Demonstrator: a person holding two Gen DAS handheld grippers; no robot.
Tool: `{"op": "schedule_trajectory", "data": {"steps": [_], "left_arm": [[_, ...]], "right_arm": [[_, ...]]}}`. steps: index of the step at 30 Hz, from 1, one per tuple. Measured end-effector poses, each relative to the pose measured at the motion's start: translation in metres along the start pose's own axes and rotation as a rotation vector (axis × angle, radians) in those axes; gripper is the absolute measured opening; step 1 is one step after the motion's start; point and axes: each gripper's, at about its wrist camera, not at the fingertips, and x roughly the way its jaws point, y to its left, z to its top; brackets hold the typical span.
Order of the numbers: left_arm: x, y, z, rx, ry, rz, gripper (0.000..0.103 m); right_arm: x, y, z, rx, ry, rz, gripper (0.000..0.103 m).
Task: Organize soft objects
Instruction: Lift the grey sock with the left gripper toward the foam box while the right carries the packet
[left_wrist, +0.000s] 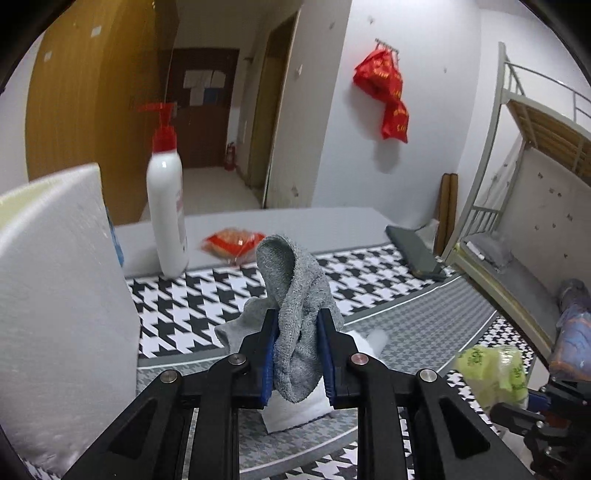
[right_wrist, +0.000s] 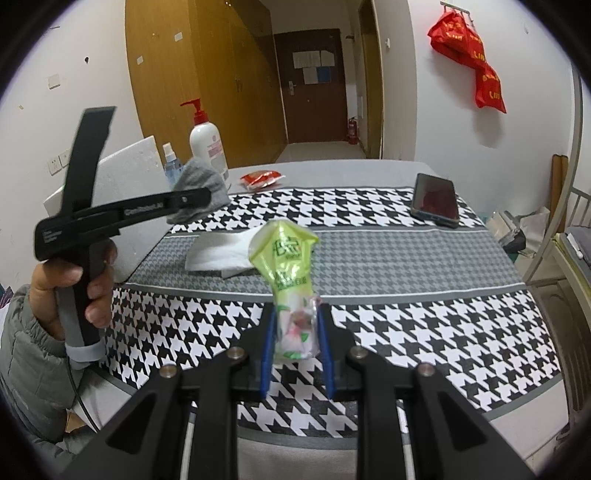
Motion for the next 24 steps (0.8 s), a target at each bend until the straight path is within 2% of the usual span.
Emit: {"op": "schedule_trajectory", "data": {"steps": [8,24], "left_arm": [[-0.036,-0.005,0.004,0.017,-0.066,-0.013,0.022],[-0.085,0.004,-0.013,0.011,-0.119,0.006,0.022]], "right_arm": [[-0.007,0.006,0.002,-0.008,-0.018,0.01,0.026],[-0.011,0.034,0.013,-0.062,-0.061,0.049,0.026]]}}
